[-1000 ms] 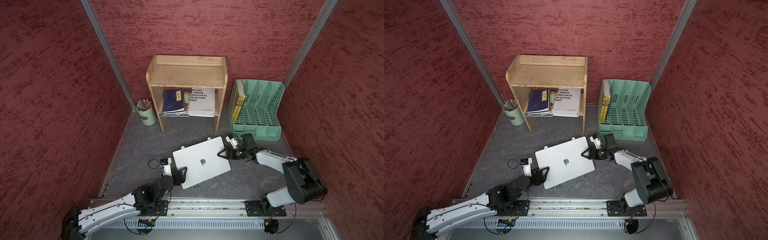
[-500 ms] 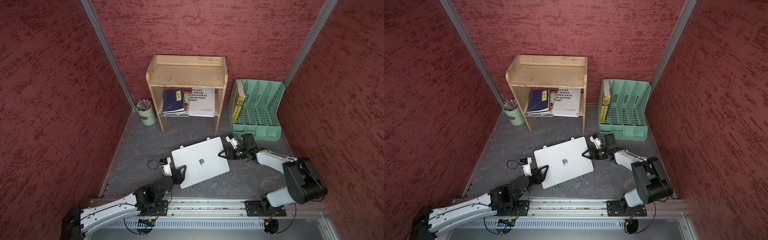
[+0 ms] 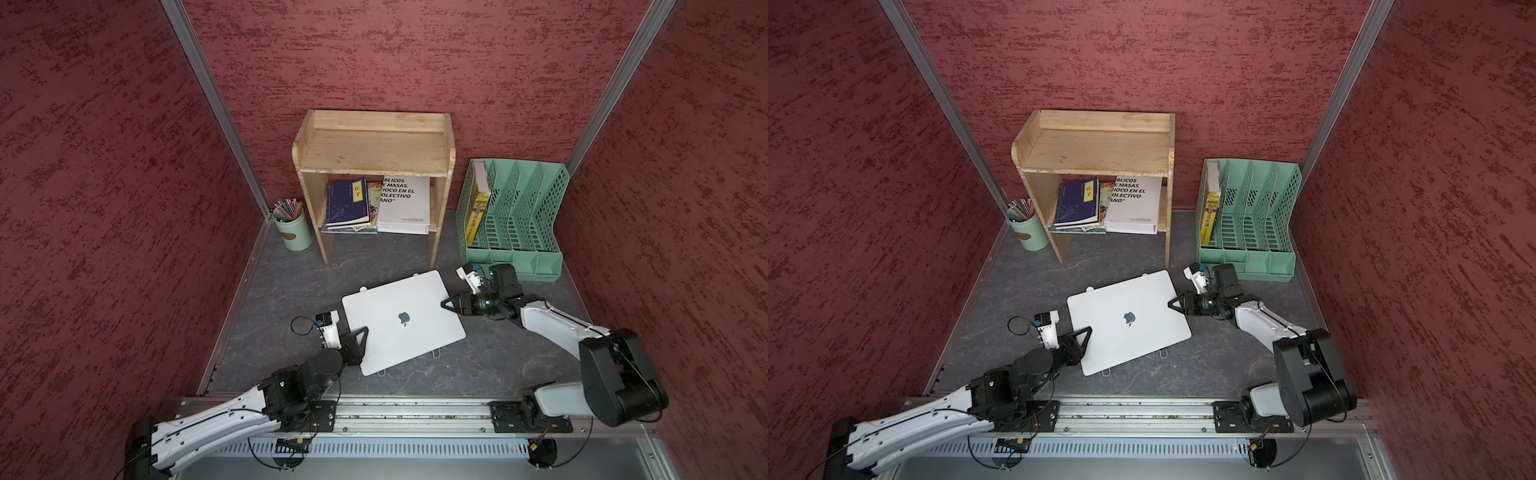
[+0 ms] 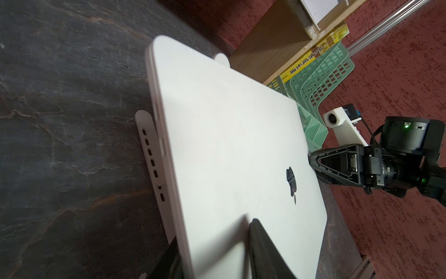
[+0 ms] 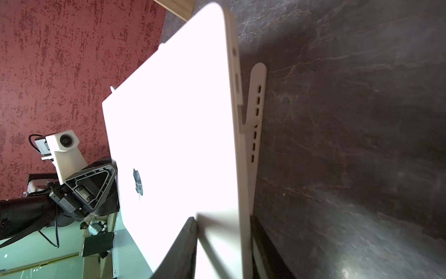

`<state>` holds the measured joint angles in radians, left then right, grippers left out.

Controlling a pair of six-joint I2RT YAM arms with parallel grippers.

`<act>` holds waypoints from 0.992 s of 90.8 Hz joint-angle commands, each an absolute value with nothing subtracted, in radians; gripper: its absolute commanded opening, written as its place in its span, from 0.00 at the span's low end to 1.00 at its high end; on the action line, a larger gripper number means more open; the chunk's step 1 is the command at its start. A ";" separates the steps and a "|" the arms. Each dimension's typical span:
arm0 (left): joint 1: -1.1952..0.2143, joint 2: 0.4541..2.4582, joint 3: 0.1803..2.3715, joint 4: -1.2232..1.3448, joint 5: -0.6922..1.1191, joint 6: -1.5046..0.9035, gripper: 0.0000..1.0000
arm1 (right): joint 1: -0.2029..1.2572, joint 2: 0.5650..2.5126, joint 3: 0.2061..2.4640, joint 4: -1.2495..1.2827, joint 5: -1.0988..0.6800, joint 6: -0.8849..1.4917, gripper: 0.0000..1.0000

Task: Close the laptop lid and set it aside
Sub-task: Pick up the laptop from the computer stand.

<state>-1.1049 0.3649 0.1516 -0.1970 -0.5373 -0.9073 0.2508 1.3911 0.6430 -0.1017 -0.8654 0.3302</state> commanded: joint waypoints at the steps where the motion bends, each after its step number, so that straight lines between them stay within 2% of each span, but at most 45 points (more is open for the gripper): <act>1: -1.113 0.375 0.207 -0.178 -0.481 -0.843 0.33 | 0.272 1.373 0.672 -0.118 -0.894 0.348 0.26; 25: -1.114 0.428 0.240 -0.154 -0.473 -0.827 0.16 | 0.272 1.356 0.684 -0.113 -0.913 0.362 0.10; 41: -1.114 0.457 0.266 -0.169 -0.478 -0.823 0.13 | 0.272 1.350 0.705 -0.106 -0.944 0.382 0.00; 59: -1.113 0.459 0.298 -0.254 -0.516 -0.847 0.20 | 0.275 1.335 0.716 -0.100 -0.974 0.403 0.00; 70: -1.115 0.432 0.312 -0.312 -0.538 -0.854 0.20 | 0.275 1.320 0.714 -0.105 -0.983 0.404 0.00; 83: -1.114 0.413 0.328 -0.346 -0.551 -0.844 0.11 | 0.278 1.294 0.714 -0.104 -0.990 0.419 0.00; 90: -1.114 0.416 0.344 -0.351 -0.552 -0.831 0.01 | 0.278 1.279 0.720 -0.106 -0.994 0.427 0.00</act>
<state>-1.1007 0.4103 0.3046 -0.3073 -0.5716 -0.9382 0.2379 1.3262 0.6670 -0.1184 -0.9054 0.4255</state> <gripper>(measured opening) 0.328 0.323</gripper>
